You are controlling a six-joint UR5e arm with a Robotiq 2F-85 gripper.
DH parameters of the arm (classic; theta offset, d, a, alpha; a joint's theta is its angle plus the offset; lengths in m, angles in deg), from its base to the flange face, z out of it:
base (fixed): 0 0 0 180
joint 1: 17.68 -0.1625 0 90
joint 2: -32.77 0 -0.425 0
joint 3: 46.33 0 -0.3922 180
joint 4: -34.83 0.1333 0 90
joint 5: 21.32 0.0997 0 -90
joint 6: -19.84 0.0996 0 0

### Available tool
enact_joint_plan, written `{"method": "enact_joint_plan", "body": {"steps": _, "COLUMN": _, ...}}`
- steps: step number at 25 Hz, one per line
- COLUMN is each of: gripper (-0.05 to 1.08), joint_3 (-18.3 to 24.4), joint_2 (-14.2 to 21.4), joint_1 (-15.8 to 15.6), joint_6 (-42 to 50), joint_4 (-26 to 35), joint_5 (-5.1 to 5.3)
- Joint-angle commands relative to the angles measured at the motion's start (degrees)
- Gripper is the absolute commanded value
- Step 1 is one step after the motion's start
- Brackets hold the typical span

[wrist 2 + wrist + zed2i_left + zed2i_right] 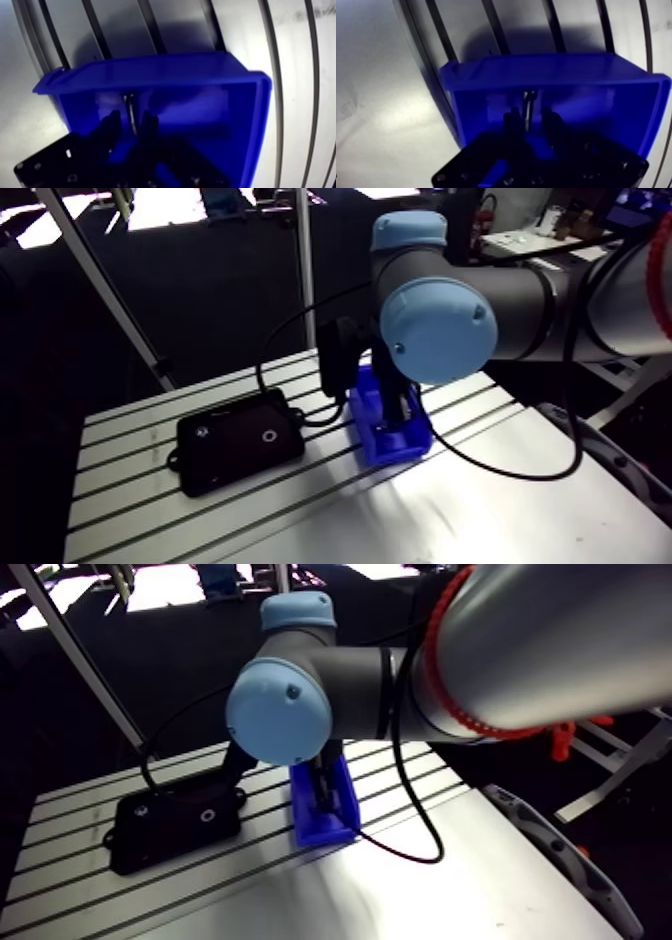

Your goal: Pick up the M10 bolt from the tray and put it into the blue bin.

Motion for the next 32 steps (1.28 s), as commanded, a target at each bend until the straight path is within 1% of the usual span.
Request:
{"method": "enact_joint_plan", "body": {"steps": 1, "gripper": 0.01, "joint_3": 0.0, "joint_2": 0.9, "joint_1": 0.1, "joint_6": -0.1, "joint_4": 0.2, "joint_5": 0.02}}
{"method": "enact_joint_plan", "body": {"steps": 3, "gripper": 0.01, "joint_3": 0.1, "joint_2": 1.9, "joint_1": 0.1, "joint_6": -0.1, "joint_4": 0.6, "joint_5": -0.16}}
{"method": "enact_joint_plan", "body": {"steps": 4, "gripper": 0.01, "joint_3": 0.3, "joint_2": 2.6, "joint_1": 0.2, "joint_6": -0.1, "joint_4": 1.1, "joint_5": -0.42}}
{"method": "enact_joint_plan", "body": {"steps": 6, "gripper": 0.01, "joint_3": 1.3, "joint_2": 4.0, "joint_1": 0.1, "joint_6": -0.1, "joint_4": 3.6, "joint_5": -0.42}}
{"method": "enact_joint_plan", "body": {"steps": 8, "gripper": 0.01, "joint_3": 3.7, "joint_2": 5.4, "joint_1": 0.1, "joint_6": 0.8, "joint_4": 8.6, "joint_5": -0.33}}
{"method": "enact_joint_plan", "body": {"steps": 10, "gripper": 0.01, "joint_3": 7.2, "joint_2": 6.5, "joint_1": -0.1, "joint_6": 3.0, "joint_4": 15.0, "joint_5": -0.33}}
{"method": "enact_joint_plan", "body": {"steps": 11, "gripper": 0.01, "joint_3": 9.6, "joint_2": 7.2, "joint_1": -0.2, "joint_6": 5.8, "joint_4": 19.6, "joint_5": -0.25}}
{"method": "enact_joint_plan", "body": {"steps": 14, "gripper": 0.01, "joint_3": 15.5, "joint_2": 8.1, "joint_1": -1.2, "joint_6": 13.7, "joint_4": 28.9, "joint_5": 0.10}}
{"method": "enact_joint_plan", "body": {"steps": 16, "gripper": 0.01, "joint_3": 18.4, "joint_2": 8.3, "joint_1": -2.4, "joint_6": 22.8, "joint_4": 31.9, "joint_5": -0.07}}
{"method": "enact_joint_plan", "body": {"steps": 17, "gripper": 0.01, "joint_3": 19.2, "joint_2": 8.4, "joint_1": -3.3, "joint_6": 26.9, "joint_4": 32.5, "joint_5": -0.51}}
{"method": "enact_joint_plan", "body": {"steps": 19, "gripper": 0.01, "joint_3": 21.2, "joint_2": 8.7, "joint_1": -5.4, "joint_6": 36.6, "joint_4": 34.5, "joint_5": -0.60}}
{"method": "enact_joint_plan", "body": {"steps": 20, "gripper": 0.01, "joint_3": 22.1, "joint_2": 8.8, "joint_1": -5.7, "joint_6": 41.5, "joint_4": 35.8, "joint_5": -0.42}}
{"method": "enact_joint_plan", "body": {"steps": 21, "gripper": 0.01, "joint_3": 22.8, "joint_2": 8.8, "joint_1": -6.2, "joint_6": 45.6, "joint_4": 37.0, "joint_5": -0.51}}
{"method": "enact_joint_plan", "body": {"steps": 22, "gripper": 0.01, "joint_3": 23.6, "joint_2": 8.8, "joint_1": -6.8, "joint_6": 50.6, "joint_4": 38.2, "joint_5": 0.02}}
{"method": "enact_joint_plan", "body": {"steps": 23, "gripper": 0.01, "joint_3": 24.0, "joint_2": 8.8, "joint_1": -7.3, "joint_6": 54.9, "joint_4": 38.5, "joint_5": 0.10}}
{"method": "enact_joint_plan", "body": {"steps": 24, "gripper": 0.01, "joint_3": 24.7, "joint_2": 8.9, "joint_1": -7.6, "joint_6": 59.3, "joint_4": 38.8, "joint_5": 0.72}}
{"method": "enact_joint_plan", "body": {"steps": 26, "gripper": 0.01, "joint_3": 25.9, "joint_2": 9.2, "joint_1": -8.6, "joint_6": 66.8, "joint_4": 38.9, "joint_5": 2.39}}
{"method": "enact_joint_plan", "body": {"steps": 27, "gripper": 0.01, "joint_3": 26.3, "joint_2": 9.8, "joint_1": -9.0, "joint_6": 71.0, "joint_4": 39.1, "joint_5": 3.45}}
{"method": "enact_joint_plan", "body": {"steps": 28, "gripper": 0.01, "joint_3": 26.6, "joint_2": 9.9, "joint_1": -9.4, "joint_6": 74.0, "joint_4": 39.2, "joint_5": 4.06}}
{"method": "enact_joint_plan", "body": {"steps": 30, "gripper": 0.01, "joint_3": 27.3, "joint_2": 10.2, "joint_1": -11.0, "joint_6": 80.9, "joint_4": 39.9, "joint_5": 4.85}}
{"method": "enact_joint_plan", "body": {"steps": 32, "gripper": 0.01, "joint_3": 28.1, "joint_2": 10.7, "joint_1": -12.4, "joint_6": 85.2, "joint_4": 40.0, "joint_5": 5.20}}
